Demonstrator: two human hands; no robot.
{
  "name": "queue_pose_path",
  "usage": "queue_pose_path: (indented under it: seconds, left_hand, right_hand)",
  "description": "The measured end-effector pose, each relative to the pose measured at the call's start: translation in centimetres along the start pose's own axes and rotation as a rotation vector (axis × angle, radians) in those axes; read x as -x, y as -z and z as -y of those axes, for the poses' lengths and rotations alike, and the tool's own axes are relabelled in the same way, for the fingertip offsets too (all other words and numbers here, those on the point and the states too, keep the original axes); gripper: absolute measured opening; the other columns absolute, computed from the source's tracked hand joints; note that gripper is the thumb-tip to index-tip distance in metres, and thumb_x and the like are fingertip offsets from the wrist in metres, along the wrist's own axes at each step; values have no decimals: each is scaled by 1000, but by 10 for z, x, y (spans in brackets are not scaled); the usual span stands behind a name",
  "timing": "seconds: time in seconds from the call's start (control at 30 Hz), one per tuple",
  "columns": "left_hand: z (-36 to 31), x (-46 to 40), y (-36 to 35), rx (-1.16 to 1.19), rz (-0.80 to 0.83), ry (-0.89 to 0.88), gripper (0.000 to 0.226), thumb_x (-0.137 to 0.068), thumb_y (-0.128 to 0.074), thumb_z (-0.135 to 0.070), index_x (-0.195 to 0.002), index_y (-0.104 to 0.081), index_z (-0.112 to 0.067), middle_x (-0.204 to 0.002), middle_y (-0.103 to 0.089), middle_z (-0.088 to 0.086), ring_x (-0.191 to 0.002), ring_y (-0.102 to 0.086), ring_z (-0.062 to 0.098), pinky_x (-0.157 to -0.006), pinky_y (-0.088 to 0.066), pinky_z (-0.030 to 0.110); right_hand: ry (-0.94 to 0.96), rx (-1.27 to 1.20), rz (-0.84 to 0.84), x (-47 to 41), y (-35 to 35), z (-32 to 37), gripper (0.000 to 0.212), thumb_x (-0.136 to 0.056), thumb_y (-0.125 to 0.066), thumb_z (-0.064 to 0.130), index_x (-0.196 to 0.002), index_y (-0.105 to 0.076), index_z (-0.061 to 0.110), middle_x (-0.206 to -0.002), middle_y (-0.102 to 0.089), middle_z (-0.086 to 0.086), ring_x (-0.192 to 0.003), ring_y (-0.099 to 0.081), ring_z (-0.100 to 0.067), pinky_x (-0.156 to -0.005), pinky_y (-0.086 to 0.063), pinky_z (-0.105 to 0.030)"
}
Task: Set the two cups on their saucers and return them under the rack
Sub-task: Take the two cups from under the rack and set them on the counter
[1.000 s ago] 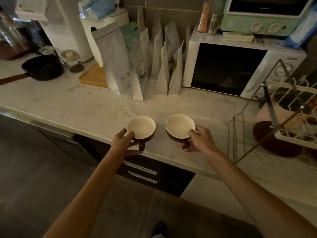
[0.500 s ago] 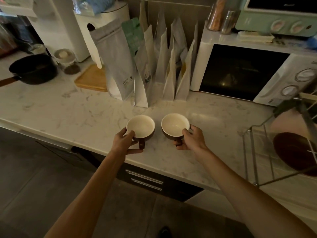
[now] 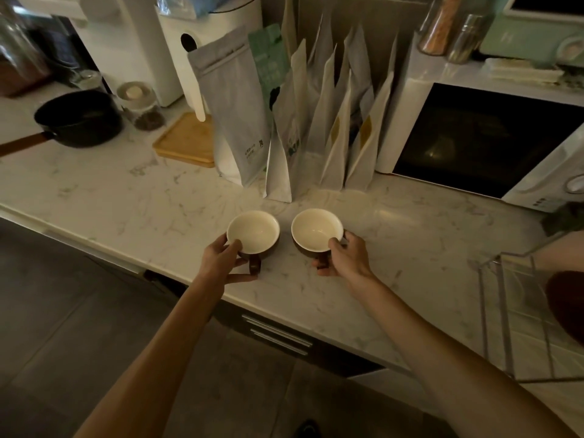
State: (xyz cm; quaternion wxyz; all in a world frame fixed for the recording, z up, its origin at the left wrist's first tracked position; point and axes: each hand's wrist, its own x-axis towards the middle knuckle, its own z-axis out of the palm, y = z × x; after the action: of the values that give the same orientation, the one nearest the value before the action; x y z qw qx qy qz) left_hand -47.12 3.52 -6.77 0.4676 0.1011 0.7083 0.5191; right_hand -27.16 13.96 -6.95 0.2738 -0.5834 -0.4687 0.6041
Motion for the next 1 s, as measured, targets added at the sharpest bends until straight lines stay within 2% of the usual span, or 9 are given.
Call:
queue_pose_path:
  seconds: [0.1, 0.27, 0.43, 0.57, 0.7, 0.87, 0.93, 1.0]
  left_hand:
    - [0, -3, 3, 13, -13, 11, 46, -96, -51, -13, -141, -45, -21, -97, -56, 4, -108, -60, 33, -65, -60, 52]
    - [2, -5, 6, 22, -22, 21, 46, -96, -51, -12, -141, -45, -21, -98, -55, 3, -109, -59, 34, -67, -60, 54]
    - [2, -3, 7, 33, -20, 22, 46, -96, -51, -12, -141, -45, -22, -102, -55, 3, -109, -59, 33, -60, -61, 49]
    - [3, -1, 8, 24, -16, 11, 48, -96, -52, -13, -142, -44, -22, -117, -52, 7, -109, -59, 32, -65, -61, 50]
    - [5, -1, 10, 28, -2, -11, 47, -97, -51, -13, -142, -44, -22, -105, -53, 0, -99, -60, 25, -66, -60, 50]
    - [4, 1, 10, 20, 22, -4, 46, -97, -51, -14, -142, -43, -24, -102, -55, -3, -97, -60, 23, -68, -60, 49]
    - [3, 1, 10, -22, 14, -5, 48, -97, -51, -15, -143, -41, -25, -109, -56, 2, -102, -60, 25, -69, -59, 46]
    - [1, 1, 8, -83, -12, -12, 51, -98, -51, -17, -146, -37, -25, -122, -56, 10, -104, -60, 27, -67, -59, 43]
  right_hand:
    - [9, 10, 15, -2, -8, 1, 30, -99, -44, 9, -129, -48, 8, -108, -67, -29, -56, -70, -26, -44, -59, -34]
    - [14, 10, 17, -5, -15, 0, 18, -99, -43, 9, -116, -48, 13, -107, -67, -30, -56, -69, -27, -43, -57, -32]
    - [-2, 5, 23, -7, -18, -2, 29, -99, -43, 9, -128, -48, 11, -106, -67, -30, -51, -69, -22, -42, -56, -31]
    - [-4, 0, 21, -9, -20, -5, 32, -99, -44, 9, -130, -47, 11, -109, -66, -30, -54, -70, -24, -44, -56, -32]
    - [-8, 8, 24, -11, -19, -6, 32, -98, -44, 9, -129, -49, 8, -107, -67, -30, -52, -70, -22, -45, -56, -32]
    - [-15, 12, 38, -9, -18, -5, 31, -98, -43, 10, -129, -49, 8, -108, -67, -28, -54, -70, -20, -46, -57, -32]
    - [-20, 29, 39, -7, -18, -4, 31, -98, -44, 12, -129, -49, 11, -111, -66, -25, -62, -71, -22, -48, -60, -34]
    - [-24, 85, 31, -6, -16, -2, 36, -97, -48, 18, -133, -50, 15, -120, -63, -18, -85, -71, -29, -49, -61, -38]
